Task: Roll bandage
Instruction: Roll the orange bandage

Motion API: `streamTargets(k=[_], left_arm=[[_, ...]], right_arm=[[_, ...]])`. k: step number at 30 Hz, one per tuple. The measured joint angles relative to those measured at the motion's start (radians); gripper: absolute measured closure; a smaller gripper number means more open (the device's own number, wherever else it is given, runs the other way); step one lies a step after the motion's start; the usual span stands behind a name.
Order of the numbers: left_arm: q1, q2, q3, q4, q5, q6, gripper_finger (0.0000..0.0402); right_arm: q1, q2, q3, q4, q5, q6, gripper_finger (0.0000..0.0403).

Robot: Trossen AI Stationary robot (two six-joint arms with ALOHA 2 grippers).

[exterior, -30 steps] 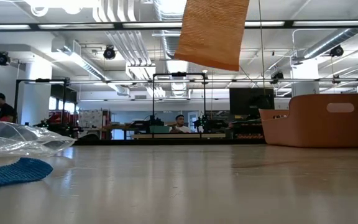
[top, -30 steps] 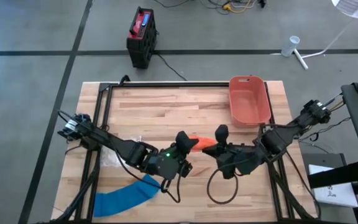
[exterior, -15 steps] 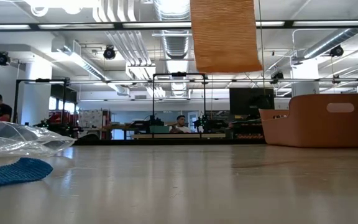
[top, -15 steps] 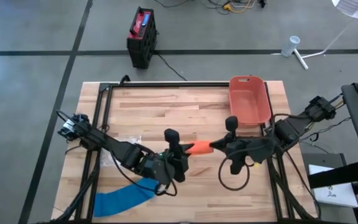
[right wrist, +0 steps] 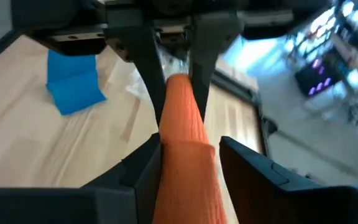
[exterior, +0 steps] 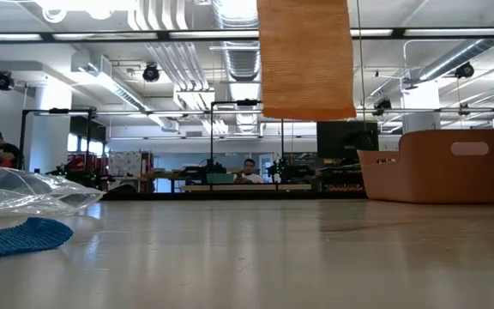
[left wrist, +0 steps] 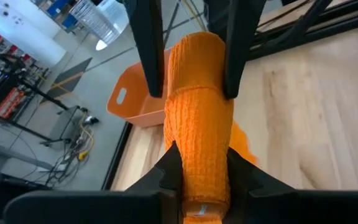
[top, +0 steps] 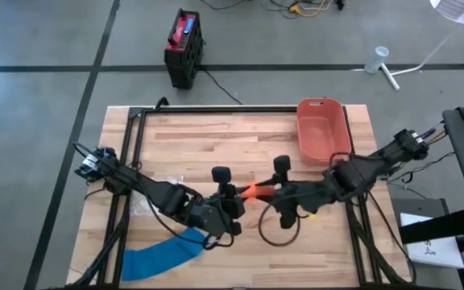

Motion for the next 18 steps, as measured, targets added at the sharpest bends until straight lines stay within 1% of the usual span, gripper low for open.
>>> streamTargets(k=[3,5,7,12,13,18], left_arm=[[0.0,0.0,-0.001,0.001,-0.001,-0.008,0.0354],[0.0,0.0,-0.001,-0.001,0.0,-0.012,0.0354],[0.0,0.0,-0.001,-0.01,0.003,-0.031,0.0354],[0.0,0.0,-0.004,-0.027,0.008,-0.095,0.0354],[0.0,0.0,-0.006,-0.029,0.007,-0.104,0.0354],[-0.003,0.0,-0.013,-0.032,0.012,-0.118,0.0354]], right_arm=[[-0.025,0.002,0.004,-0.044,-0.044,0.054,0.0257],[-0.031,0.001,0.004,-0.06,-0.071,0.059,0.0277],[-0.033,-0.006,0.004,-0.064,-0.08,0.055,0.0303],[-0.033,-0.028,0.002,-0.071,-0.083,0.047,0.0384],[-0.033,-0.033,0.002,-0.077,-0.083,0.045,0.0394],[-0.033,-0.046,0.0,-0.115,-0.107,0.044,0.0402]])
